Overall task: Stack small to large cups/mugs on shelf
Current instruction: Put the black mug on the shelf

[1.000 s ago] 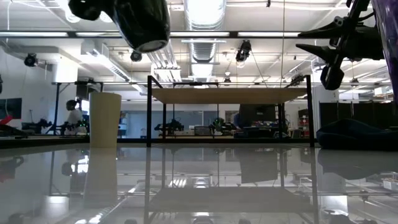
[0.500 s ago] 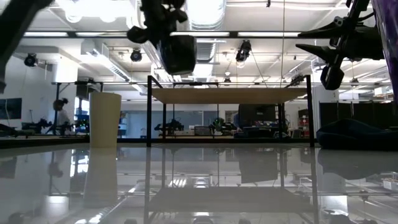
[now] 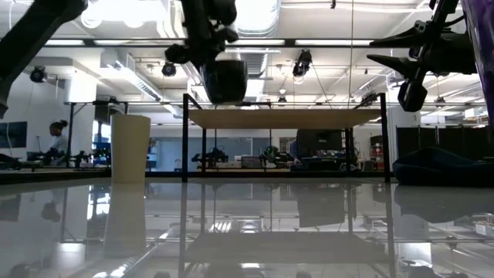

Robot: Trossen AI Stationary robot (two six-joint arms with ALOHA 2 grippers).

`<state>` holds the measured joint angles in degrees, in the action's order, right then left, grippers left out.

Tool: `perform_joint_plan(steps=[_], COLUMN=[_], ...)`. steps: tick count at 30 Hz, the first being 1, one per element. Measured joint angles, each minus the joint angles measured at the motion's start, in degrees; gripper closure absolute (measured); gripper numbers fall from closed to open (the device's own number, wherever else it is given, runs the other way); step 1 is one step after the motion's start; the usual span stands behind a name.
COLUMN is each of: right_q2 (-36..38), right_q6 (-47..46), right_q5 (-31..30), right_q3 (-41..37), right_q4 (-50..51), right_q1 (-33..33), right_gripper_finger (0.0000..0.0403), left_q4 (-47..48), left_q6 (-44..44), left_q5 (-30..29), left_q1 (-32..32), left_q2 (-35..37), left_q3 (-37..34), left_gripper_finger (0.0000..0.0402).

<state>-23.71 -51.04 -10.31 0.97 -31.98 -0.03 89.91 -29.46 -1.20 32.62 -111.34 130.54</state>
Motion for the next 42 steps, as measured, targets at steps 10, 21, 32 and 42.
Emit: perform_joint_plan(steps=[10, 21, 32, 42], right_q2=[0.01, -0.01, -0.01, -0.01], right_q6=[0.01, 0.01, 0.01, 0.08], right_q5=[0.21, 0.24, 0.31, 0.39], right_q3=[0.0, 0.0, 0.0, 0.0], right_q4=[0.08, 0.1, 0.17, 0.47], right_q1=[-0.01, 0.0, 0.0, 0.01], right_gripper_finger=[0.0321, 0.0321, 0.0321, 0.0321], left_q4=[0.11, 0.1, -0.02, 0.07], left_q6=[-1.46, 0.27, -0.27, -0.41], left_q5=[-0.88, -0.9, -1.1, 0.6], left_q1=[0.77, 0.78, 0.75, 0.49], left_q2=[-0.29, -1.03, -0.99, 0.61], left_q3=[-0.15, -1.94, -2.64, -2.66], left_gripper_finger=[0.0398, 0.0379, 0.0341, 0.0336])
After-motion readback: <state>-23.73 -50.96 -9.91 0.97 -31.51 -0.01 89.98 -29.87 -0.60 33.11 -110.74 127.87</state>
